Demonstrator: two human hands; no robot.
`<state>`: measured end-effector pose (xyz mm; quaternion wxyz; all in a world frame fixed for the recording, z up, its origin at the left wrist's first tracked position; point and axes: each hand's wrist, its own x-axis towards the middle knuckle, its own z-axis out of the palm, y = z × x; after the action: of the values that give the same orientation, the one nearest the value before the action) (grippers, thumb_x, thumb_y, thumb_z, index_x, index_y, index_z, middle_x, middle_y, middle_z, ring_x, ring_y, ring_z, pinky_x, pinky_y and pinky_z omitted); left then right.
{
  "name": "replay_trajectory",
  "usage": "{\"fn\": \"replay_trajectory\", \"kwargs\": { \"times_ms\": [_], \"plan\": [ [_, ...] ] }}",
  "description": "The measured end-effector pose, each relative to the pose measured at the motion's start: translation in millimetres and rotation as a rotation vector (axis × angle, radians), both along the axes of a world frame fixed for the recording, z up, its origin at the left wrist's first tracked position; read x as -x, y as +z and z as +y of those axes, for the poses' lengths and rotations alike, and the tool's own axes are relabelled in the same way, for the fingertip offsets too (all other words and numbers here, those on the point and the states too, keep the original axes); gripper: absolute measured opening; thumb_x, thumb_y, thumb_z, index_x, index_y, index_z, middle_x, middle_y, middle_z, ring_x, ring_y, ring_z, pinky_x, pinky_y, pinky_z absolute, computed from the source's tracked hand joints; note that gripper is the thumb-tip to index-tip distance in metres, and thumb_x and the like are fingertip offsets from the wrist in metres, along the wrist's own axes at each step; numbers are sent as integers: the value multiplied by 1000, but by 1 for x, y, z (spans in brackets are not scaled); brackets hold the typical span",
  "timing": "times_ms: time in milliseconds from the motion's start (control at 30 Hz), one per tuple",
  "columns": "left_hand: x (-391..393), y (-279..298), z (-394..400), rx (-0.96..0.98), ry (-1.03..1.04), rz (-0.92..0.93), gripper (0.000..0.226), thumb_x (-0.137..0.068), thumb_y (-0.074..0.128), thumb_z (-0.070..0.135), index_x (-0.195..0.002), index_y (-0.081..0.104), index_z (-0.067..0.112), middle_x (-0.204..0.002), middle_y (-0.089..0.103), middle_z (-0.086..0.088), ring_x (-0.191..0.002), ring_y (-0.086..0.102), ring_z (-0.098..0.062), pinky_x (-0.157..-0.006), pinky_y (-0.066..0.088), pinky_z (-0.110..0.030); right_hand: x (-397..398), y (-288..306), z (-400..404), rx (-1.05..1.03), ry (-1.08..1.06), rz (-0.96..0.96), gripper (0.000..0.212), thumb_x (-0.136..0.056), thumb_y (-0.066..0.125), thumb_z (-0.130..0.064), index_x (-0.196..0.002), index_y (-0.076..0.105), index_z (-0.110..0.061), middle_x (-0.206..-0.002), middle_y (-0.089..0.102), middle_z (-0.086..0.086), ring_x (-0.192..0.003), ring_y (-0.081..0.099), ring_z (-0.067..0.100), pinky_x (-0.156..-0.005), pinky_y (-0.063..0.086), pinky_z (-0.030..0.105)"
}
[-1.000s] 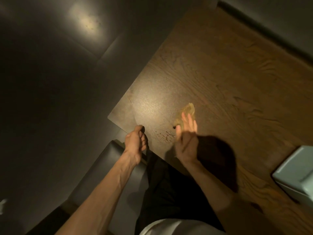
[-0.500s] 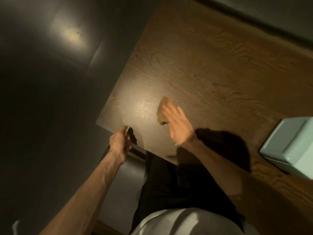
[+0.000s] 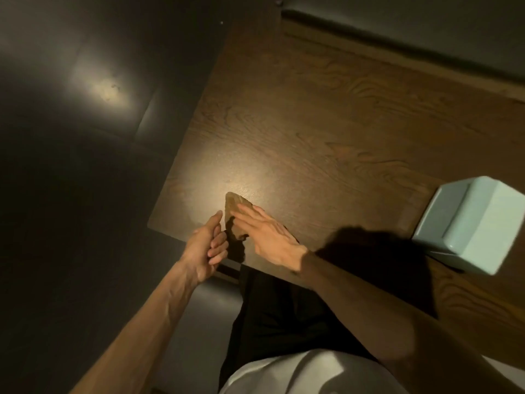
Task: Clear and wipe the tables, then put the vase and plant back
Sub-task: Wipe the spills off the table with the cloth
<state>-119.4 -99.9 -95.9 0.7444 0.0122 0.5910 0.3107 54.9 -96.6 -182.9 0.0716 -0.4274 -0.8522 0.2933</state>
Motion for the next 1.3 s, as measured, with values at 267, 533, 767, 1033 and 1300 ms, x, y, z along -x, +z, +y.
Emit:
{"fn": "replay_trajectory", "kwargs": {
  "times_ms": [267, 533, 767, 1033, 1300],
  "plan": [
    [-44, 5, 20, 3, -149, 97, 47, -101, 48, 27, -57, 33, 23, -46, 26, 6, -37, 19, -9, -35, 14, -22, -100, 39, 47, 23, -452, 111, 61, -95, 46, 6, -154, 36, -9, -162, 33, 9, -153, 20, 23, -124, 14, 44],
    [-102, -2, 36, 12, -395, 135, 33, -107, 36, 28, -86, 57, 13, -55, 32, 4, -40, 24, -8, -33, 24, -21, -115, 24, -10, 99, -645, -139, 57, -96, 54, -15, -151, 44, -27, -162, 33, -5, -148, 25, 26, -115, 32, 54],
    [-140, 11, 55, -60, -600, 97, 27, -106, 34, 15, -104, 60, 6, -55, 37, 5, -43, 27, -6, -34, 24, -18, -73, 42, -37, 286, -549, -123, 26, -93, 58, -12, -115, 71, -13, -136, 59, 2, -140, 33, 25, -114, 34, 45],
    [-140, 36, 70, -140, -707, 146, 32, -102, 48, 35, -81, 55, 11, -48, 33, 2, -38, 26, -11, -35, 24, -21, -126, 86, 14, 188, -1168, 284, 45, -107, 44, -23, -152, 41, -28, -128, 54, 4, -100, 53, 10, -78, 43, 21],
    [-64, 11, 66, -84, -499, 167, 55, -94, 62, 34, -48, 35, 20, -46, 28, 2, -39, 21, -14, -39, 19, -24, -123, 64, 115, 30, -938, 23, 46, -106, 41, -41, -151, 40, -35, -125, 55, 7, -105, 50, 17, -80, 39, 31]
  ]
}}
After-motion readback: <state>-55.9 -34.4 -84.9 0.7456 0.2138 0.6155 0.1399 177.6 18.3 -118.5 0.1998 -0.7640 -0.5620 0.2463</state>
